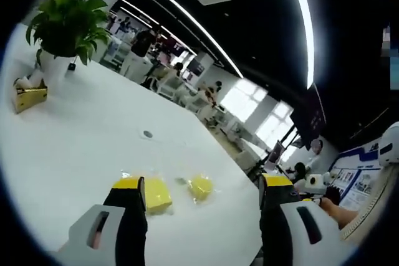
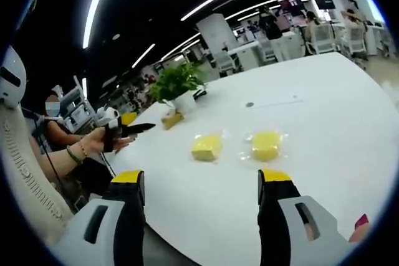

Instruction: Compare the silicone blocks by pressing each to a similar depth, holding the contact briefly, and releasing to observe deformation and rebound differences across the visible hardness samples.

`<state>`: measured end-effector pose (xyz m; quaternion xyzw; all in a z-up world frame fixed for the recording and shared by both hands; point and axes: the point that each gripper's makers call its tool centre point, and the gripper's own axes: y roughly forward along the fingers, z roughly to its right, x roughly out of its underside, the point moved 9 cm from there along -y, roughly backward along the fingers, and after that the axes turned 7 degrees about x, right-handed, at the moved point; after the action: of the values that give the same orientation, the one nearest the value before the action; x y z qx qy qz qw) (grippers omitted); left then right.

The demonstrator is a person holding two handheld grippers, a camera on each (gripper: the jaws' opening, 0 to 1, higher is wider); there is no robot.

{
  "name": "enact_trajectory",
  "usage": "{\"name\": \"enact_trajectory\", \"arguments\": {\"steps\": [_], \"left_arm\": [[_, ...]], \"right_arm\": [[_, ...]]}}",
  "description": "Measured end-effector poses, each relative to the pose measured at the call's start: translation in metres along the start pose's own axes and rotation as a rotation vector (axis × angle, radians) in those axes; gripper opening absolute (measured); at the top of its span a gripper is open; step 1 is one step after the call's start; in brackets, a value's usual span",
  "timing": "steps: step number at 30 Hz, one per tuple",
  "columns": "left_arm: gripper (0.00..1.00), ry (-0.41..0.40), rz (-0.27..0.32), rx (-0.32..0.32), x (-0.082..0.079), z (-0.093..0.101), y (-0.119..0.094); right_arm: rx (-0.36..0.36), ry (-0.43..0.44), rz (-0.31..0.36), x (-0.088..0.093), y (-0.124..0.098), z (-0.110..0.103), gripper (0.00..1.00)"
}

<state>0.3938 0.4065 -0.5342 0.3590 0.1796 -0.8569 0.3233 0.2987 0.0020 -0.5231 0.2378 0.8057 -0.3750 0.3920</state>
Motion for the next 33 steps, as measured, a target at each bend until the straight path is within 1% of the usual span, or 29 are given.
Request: {"name": "enact_trajectory", "arguments": {"steps": [3,9,11,13,14,18,20,21,25,33], "left_arm": [[0.73,0.001,-0.006,-0.016,0.002,-0.013,0.005],[0.73,-0.043,-0.027,-0.016,0.008,-0.038,0.019],[0.67,-0.059,-0.023,-0.015,0.008,-0.046,0.023],[0.61,-0.106,0.006,-0.024,0.006,-0.054,0.028],[0.62,-0.114,0.010,-0.023,0.006,-0.056,0.029],[0.67,-0.157,0.017,-0.031,0.004,-0.075,0.041],[0.66,-0.185,0.025,-0.025,0.005,-0.080,0.046],[0.65,-0.222,0.033,-0.023,0.006,-0.086,0.050],[0.65,-0.266,0.043,-0.047,0.008,-0.105,0.061],[0.67,-0.314,0.010,-0.073,0.021,-0.130,0.080]], "right_arm": [[0.008,-0.001,-0.018,0.001,0.003,0.002,0.68],[0.016,0.001,-0.038,0.000,0.009,0.004,0.68],[0.016,0.001,-0.047,0.001,0.012,0.004,0.68],[0.019,-0.010,-0.051,0.001,0.014,0.005,0.68],[0.020,-0.011,-0.049,0.001,0.015,0.005,0.68],[0.016,0.000,-0.042,-0.002,0.015,0.007,0.69],[0.023,-0.003,-0.049,-0.002,0.015,0.009,0.69],[0.026,0.003,-0.052,-0.001,0.016,0.012,0.69],[0.037,0.020,-0.058,0.002,0.016,0.018,0.69],[0.050,0.035,-0.079,0.004,0.021,0.026,0.69]]}}
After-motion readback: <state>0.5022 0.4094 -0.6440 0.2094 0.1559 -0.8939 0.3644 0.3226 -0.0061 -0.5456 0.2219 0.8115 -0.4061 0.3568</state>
